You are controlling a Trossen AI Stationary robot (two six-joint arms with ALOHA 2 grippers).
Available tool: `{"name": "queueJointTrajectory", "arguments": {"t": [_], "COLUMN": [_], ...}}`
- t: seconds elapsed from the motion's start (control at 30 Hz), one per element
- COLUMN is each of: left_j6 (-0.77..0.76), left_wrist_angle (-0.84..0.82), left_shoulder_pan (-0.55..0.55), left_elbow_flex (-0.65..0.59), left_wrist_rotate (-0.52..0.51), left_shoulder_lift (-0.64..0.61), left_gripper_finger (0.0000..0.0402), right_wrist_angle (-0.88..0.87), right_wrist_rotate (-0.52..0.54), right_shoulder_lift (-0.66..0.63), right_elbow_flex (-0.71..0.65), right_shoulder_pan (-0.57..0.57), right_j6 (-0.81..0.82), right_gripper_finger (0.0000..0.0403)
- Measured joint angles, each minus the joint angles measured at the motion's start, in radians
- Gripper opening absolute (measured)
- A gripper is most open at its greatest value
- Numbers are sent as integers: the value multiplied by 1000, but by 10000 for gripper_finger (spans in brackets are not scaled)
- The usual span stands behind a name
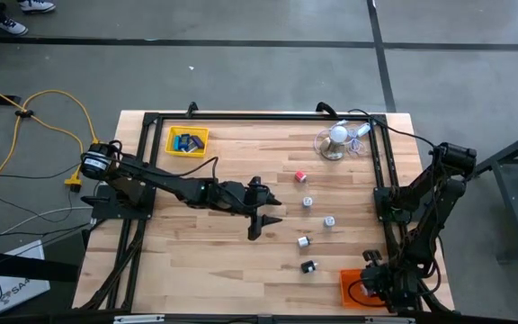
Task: Pick & Place Office items
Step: Put the purple charger adapter into the orange bin
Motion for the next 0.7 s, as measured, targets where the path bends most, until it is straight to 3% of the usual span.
{"name": "queueJointTrajectory", "arguments": {"t": [0.7], "left_j6": [0], "left_wrist_angle": [0], "left_shoulder_pan": [0], "left_elbow_flex": [0], "left_wrist_rotate": [0], "left_shoulder_lift": [0], "left_gripper_finger": [243], "right_wrist_angle": [5], "right_wrist_rotate": [-15], "right_shoulder_lift": [-1], "right_elbow_flex": [0], "right_shoulder_pan": [-22], "right_j6": [-67], "right_gripper_finger": [173]}}
